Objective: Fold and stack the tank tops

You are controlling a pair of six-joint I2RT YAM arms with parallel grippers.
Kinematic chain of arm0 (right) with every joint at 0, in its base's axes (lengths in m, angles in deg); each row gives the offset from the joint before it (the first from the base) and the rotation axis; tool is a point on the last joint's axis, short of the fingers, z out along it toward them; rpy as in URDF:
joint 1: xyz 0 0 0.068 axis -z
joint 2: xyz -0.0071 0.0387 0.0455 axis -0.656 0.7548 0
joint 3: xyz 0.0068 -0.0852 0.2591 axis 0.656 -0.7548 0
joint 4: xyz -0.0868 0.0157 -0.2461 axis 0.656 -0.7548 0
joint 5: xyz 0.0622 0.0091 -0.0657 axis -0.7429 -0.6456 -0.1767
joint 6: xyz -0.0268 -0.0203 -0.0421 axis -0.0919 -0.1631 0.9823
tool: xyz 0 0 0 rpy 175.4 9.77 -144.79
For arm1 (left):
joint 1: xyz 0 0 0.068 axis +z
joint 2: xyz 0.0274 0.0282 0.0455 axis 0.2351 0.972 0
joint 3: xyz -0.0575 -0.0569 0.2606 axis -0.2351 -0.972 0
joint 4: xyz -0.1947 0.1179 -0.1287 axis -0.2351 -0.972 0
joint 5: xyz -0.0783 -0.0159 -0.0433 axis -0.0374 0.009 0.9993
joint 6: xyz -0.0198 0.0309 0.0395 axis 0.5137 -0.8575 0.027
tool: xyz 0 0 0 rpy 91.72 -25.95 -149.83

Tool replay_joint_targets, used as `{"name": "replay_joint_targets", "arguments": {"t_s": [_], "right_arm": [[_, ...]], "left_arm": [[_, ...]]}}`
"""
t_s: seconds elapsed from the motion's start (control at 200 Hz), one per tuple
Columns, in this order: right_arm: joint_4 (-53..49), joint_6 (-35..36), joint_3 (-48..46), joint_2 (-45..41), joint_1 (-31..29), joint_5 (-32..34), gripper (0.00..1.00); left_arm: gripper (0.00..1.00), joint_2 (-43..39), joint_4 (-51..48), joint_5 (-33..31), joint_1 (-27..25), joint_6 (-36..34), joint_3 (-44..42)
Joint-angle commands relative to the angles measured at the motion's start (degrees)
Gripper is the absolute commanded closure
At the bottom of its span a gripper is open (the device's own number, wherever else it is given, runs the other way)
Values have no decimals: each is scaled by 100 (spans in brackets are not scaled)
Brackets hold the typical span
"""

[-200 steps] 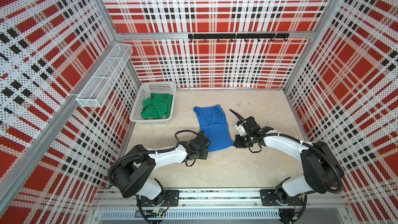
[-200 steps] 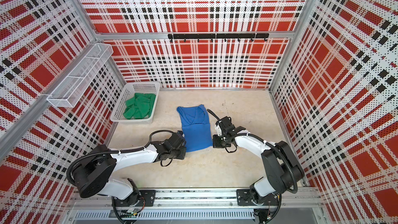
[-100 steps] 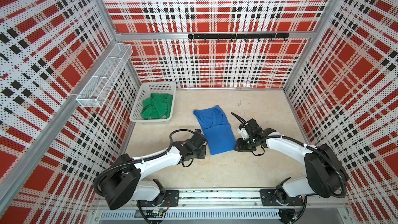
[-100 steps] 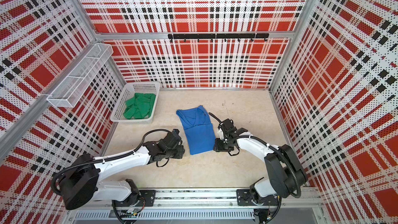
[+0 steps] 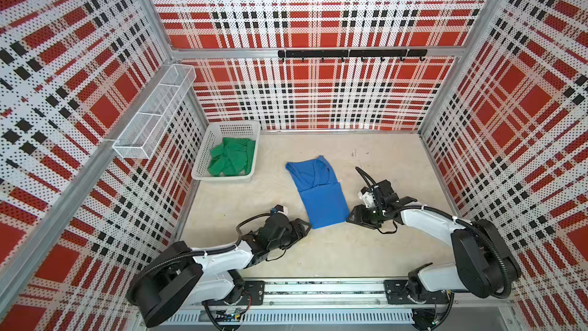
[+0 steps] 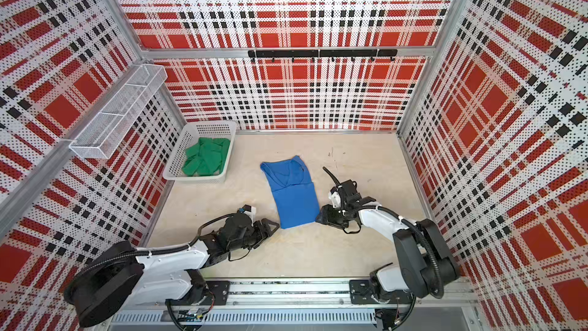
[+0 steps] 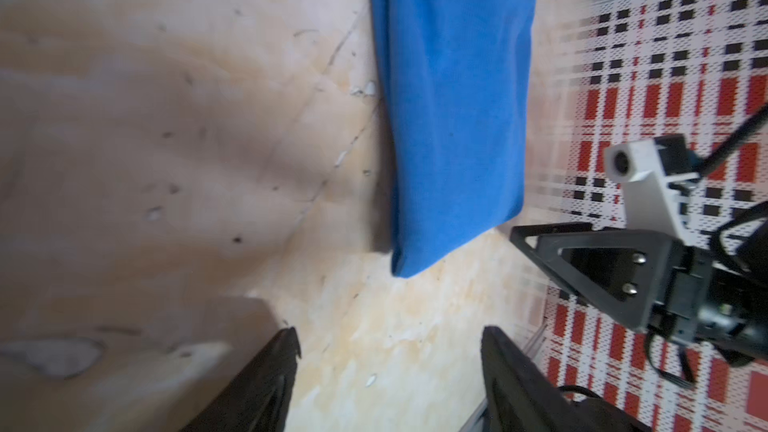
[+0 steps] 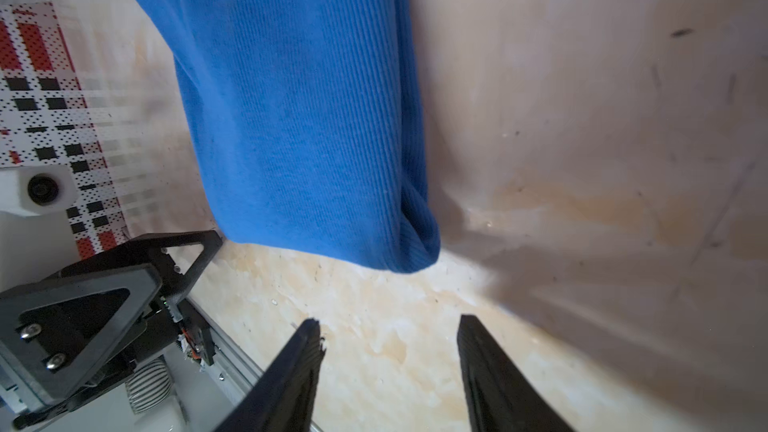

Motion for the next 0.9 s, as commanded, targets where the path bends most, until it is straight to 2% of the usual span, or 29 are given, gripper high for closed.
{"name": "replay_joint_targets", "arguments": {"t_s": [0.0, 0.17, 0.341, 0.697, 0.892], "right_arm": [[446, -78, -67, 133, 94, -304, 46], [586, -113, -132, 233, 100, -306, 52], [837, -199, -309, 309, 100, -330, 55], [1407, -324, -388, 633, 99, -345, 62], [1741, -403, -391, 853, 99, -367, 64]], "left_arm": [[29, 264, 961, 79, -100, 625, -49], [47, 857, 1551, 91, -245, 1094, -203], [50, 1265, 1979, -63, -272, 1322, -366], [50, 2319, 3083, -28, -401, 1728, -357], [56, 2826, 3521, -85, -483, 1921, -327]]}}
